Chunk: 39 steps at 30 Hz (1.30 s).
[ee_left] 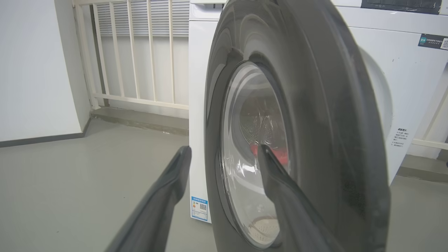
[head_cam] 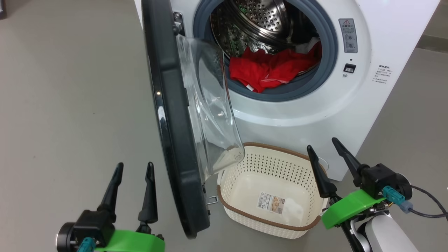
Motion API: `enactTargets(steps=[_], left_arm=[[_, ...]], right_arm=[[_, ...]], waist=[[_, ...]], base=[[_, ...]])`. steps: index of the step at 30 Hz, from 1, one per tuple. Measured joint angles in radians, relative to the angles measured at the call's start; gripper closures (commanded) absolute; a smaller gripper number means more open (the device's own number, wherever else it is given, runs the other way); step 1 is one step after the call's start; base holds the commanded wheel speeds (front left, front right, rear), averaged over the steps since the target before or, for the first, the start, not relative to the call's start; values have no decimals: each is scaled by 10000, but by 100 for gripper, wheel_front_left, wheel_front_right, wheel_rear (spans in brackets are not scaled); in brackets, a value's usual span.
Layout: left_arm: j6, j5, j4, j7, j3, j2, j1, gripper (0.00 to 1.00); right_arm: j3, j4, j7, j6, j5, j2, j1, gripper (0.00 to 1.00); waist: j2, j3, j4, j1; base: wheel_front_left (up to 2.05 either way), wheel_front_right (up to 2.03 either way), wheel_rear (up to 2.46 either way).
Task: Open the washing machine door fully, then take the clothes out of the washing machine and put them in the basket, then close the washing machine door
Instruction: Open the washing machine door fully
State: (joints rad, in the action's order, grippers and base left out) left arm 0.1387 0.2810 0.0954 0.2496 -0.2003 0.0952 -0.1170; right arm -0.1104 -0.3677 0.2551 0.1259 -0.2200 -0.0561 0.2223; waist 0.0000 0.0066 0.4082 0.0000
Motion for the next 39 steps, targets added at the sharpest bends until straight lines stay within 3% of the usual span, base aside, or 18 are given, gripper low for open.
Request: enactTargets(steps=[23, 24, 25, 30, 39], left_arm=[[-157, -163, 12, 0, 92, -117, 169, 0], [-161, -169, 15, 0, 94, -117, 169, 62], [-159, -188, 8, 0, 100, -121, 168, 98], [-178, -263, -681, 0, 282, -169, 133, 100], [-880, -600, -2709, 77, 320, -362, -967, 100]], right_arm=[[-104, 142, 0, 0, 21, 15, -304, 0], [-104, 140, 0, 0, 21, 15, -304, 0], [-104, 140, 0, 0, 21, 15, -304, 0], [-121, 117, 0, 0, 17, 15, -302, 0], [-268, -17, 0, 0, 17, 17, -294, 0]], waist=[[0, 8, -36, 0], [0, 9, -35, 0], [0, 11, -34, 0], [0, 23, -16, 0], [0, 39, -29, 0]], base=[[0, 0, 0], [0, 0, 0], [0, 0, 0], [0, 0, 0], [0, 0, 0]])
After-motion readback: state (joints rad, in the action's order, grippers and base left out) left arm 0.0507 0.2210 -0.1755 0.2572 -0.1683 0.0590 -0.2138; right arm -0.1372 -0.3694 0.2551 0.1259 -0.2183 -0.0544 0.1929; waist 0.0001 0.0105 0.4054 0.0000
